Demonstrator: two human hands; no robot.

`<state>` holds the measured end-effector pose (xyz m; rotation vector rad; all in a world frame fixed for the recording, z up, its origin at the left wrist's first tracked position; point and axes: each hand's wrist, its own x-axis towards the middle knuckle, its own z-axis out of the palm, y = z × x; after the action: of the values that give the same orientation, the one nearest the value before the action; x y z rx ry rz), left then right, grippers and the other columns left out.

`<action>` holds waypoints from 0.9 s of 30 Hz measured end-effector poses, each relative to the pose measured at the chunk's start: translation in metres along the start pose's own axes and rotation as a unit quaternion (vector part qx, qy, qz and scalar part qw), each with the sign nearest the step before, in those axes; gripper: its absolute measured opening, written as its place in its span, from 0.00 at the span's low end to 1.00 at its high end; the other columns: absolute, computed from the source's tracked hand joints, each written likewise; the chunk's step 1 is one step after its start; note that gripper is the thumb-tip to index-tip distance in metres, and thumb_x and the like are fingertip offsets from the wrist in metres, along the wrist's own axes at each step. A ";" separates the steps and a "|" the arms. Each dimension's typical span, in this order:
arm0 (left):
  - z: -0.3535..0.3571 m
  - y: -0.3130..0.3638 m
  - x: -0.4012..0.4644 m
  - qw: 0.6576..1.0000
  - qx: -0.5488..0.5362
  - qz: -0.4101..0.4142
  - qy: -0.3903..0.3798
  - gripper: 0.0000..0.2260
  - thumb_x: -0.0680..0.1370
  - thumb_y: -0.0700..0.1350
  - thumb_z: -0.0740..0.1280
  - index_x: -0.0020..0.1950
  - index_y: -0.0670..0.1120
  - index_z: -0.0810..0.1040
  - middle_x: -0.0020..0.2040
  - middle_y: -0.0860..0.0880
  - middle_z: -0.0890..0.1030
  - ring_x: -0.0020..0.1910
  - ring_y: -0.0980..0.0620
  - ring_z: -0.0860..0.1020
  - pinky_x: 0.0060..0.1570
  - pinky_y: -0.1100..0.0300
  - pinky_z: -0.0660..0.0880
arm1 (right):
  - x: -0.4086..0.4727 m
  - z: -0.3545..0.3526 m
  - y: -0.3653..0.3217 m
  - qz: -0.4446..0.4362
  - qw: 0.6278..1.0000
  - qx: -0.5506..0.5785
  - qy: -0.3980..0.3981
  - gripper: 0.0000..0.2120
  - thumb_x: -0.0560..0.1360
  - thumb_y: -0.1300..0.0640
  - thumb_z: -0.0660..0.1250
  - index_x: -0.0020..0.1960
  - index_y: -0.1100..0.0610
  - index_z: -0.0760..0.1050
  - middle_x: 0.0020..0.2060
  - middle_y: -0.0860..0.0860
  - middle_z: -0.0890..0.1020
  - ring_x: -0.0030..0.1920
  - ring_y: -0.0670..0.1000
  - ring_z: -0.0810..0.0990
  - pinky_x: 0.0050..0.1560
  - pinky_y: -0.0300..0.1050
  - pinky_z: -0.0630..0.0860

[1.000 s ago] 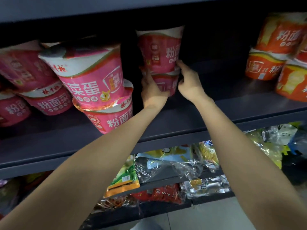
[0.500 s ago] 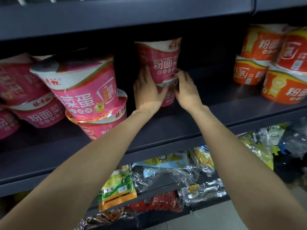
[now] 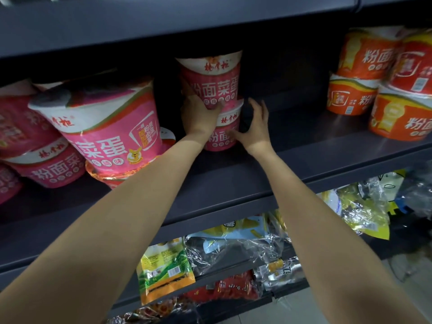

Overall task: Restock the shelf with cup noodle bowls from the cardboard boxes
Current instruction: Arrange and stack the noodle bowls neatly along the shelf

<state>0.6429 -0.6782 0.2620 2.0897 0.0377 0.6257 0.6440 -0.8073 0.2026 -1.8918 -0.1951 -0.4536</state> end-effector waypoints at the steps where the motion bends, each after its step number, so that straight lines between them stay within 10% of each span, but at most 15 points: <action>1: 0.001 0.001 0.000 1.000 0.011 -0.003 0.003 0.38 0.73 0.52 0.73 0.75 0.40 0.57 0.71 0.42 0.69 0.69 0.44 0.70 0.68 0.51 0.69 | 0.003 -0.003 0.003 0.021 0.999 0.007 -0.024 0.43 0.69 0.60 0.75 0.76 0.53 0.54 0.77 0.56 0.49 0.76 0.52 0.53 0.69 0.40 0.57; 7: 0.007 0.001 -0.002 0.997 0.052 -0.023 0.050 0.46 0.69 0.58 0.75 0.77 0.43 0.52 0.72 0.41 0.66 0.69 0.42 0.69 0.65 0.48 0.71 | 0.000 0.001 0.008 0.040 0.997 0.060 -0.019 0.35 0.69 0.59 0.76 0.71 0.55 0.62 0.68 0.54 0.71 0.68 0.50 0.69 0.61 0.38 0.67; 13: 0.007 -0.002 -0.003 0.997 0.042 -0.018 0.056 0.48 0.68 0.58 0.75 0.77 0.44 0.51 0.72 0.41 0.65 0.70 0.43 0.68 0.65 0.47 0.70 | -0.002 0.017 0.007 0.077 0.990 0.097 -0.073 0.54 0.67 0.59 0.78 0.78 0.55 0.42 0.73 0.54 0.65 0.70 0.49 0.67 0.61 0.37 0.67; 18: 0.005 -0.005 0.004 0.998 0.041 -0.012 0.042 0.46 0.69 0.57 0.75 0.77 0.44 0.52 0.72 0.42 0.67 0.70 0.44 0.69 0.66 0.48 0.70 | 0.007 0.032 -0.001 0.078 0.987 0.118 -0.083 0.63 0.63 0.56 0.80 0.77 0.49 0.34 0.73 0.54 0.65 0.70 0.51 0.68 0.69 0.56 0.67; 23: 0.007 -0.011 0.000 0.999 0.002 0.001 0.044 0.46 0.69 0.60 0.72 0.78 0.44 0.53 0.72 0.45 0.69 0.70 0.45 0.70 0.69 0.42 0.66 | 0.002 0.041 0.001 0.055 0.998 -0.038 0.003 0.57 0.65 0.44 0.76 0.77 0.48 0.38 0.70 0.52 0.70 0.71 0.52 0.66 0.74 0.63 0.42; 27: 0.011 -0.007 0.000 0.999 -0.017 0.007 0.034 0.53 0.63 0.67 0.72 0.78 0.46 0.51 0.71 0.49 0.70 0.70 0.48 0.70 0.70 0.39 0.61 | -0.001 0.050 -0.002 0.058 0.989 -0.117 0.067 0.57 0.66 0.42 0.74 0.77 0.53 0.36 0.66 0.59 0.73 0.69 0.53 0.68 0.75 0.62 0.40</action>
<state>0.6490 -0.6825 0.2513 2.0360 0.0511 0.7016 0.6530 -0.7596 0.1887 -2.0798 0.0597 -0.5406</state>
